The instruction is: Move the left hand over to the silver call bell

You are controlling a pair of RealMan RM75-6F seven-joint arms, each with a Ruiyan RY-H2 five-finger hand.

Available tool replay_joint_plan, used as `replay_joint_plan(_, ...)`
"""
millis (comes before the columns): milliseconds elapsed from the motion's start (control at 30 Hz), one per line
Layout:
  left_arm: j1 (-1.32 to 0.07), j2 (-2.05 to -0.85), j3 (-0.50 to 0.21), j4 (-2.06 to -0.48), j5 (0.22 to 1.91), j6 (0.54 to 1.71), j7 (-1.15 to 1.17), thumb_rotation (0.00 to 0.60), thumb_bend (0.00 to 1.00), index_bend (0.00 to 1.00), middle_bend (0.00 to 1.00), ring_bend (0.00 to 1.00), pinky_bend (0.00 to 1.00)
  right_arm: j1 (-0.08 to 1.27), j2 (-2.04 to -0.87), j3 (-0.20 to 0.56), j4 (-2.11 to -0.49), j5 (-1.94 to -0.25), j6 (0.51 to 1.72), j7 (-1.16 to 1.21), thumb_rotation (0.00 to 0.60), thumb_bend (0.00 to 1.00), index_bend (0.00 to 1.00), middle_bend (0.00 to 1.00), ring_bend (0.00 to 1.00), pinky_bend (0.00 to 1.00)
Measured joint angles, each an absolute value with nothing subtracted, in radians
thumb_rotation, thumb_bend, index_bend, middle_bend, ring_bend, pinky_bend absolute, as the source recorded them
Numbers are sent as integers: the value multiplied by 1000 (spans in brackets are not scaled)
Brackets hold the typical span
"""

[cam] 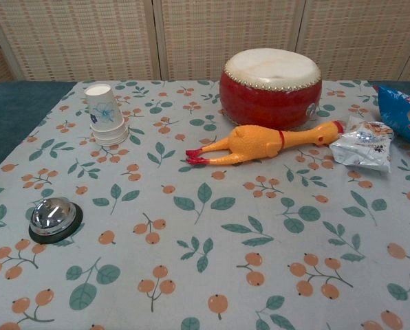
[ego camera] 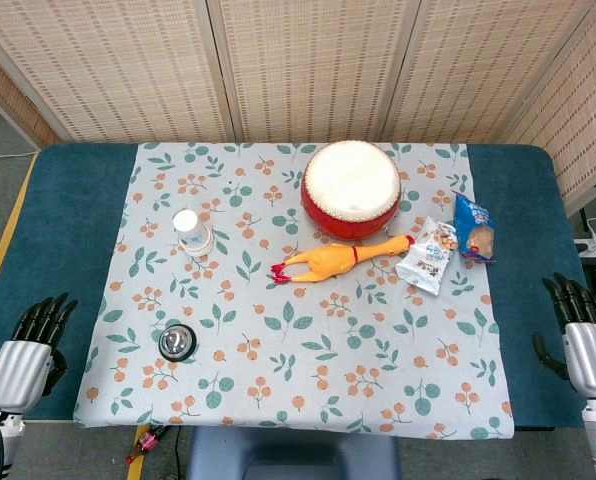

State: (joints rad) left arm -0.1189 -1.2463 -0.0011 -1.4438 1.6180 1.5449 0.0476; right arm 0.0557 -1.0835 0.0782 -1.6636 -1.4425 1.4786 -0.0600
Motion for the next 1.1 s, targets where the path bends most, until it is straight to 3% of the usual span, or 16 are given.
replay_joint_plan(533, -161, -1266, 25, -1460, 1642, 1448, 39, 600, 1000, 0, 0, 0, 86, 58, -1078, 68, -1676, -1444, 1461, -73, 600, 381, 9, 0, 0, 92)
replay_joint_plan(833, -258, -1412, 10, -1433, 1658, 1329, 29, 600, 1000, 0, 0, 0, 81, 63, -1066, 65, -1682, -1441, 1445, -65, 600, 381, 8, 0, 0, 92)
replay_joint_plan(1100, -309, -1605, 6, -1273, 1658, 1283, -29, 600, 1000, 0, 0, 0, 79, 63, -1058, 62, -1683, -1447, 1442, -54, 600, 381, 9, 0, 0, 92)
